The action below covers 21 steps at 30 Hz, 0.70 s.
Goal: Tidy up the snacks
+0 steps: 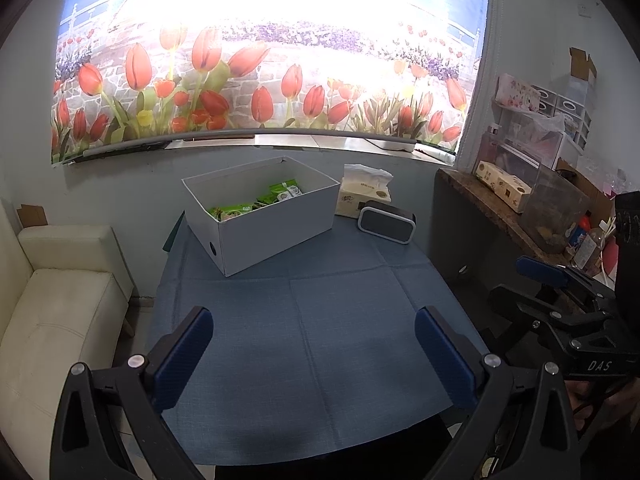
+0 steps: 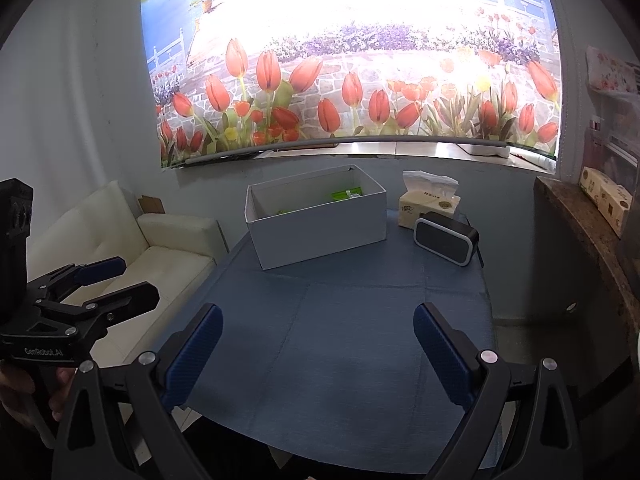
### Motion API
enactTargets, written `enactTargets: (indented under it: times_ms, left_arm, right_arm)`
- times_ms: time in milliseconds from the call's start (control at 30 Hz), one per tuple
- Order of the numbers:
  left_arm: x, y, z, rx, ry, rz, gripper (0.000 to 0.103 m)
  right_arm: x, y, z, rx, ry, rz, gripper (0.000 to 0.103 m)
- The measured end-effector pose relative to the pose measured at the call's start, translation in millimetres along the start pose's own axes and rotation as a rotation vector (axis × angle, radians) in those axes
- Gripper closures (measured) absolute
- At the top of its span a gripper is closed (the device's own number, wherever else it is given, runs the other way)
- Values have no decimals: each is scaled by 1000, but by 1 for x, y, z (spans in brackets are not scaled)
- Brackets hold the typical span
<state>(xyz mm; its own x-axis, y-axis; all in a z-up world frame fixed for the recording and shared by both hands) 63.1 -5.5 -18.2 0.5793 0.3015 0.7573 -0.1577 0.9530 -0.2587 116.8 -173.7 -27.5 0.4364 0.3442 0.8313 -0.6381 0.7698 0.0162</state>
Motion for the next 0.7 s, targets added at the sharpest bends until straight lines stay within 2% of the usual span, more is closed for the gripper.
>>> enactTargets:
  times_ms: [700]
  left_arm:
    - [-1,-2,5,-20,-5,11,0]
  right_arm:
    - [0,3,1,0,4,2,4]
Point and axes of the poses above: each gripper's, at about its wrist camera, not at the fingertips, and z roughly against the way its jaws point, y to its left, x to its top, the point moved 9 cm from there along -z, roughly the way its jaws point, and after that the axes turned 8 degrees about z, right-handed, at the moved point
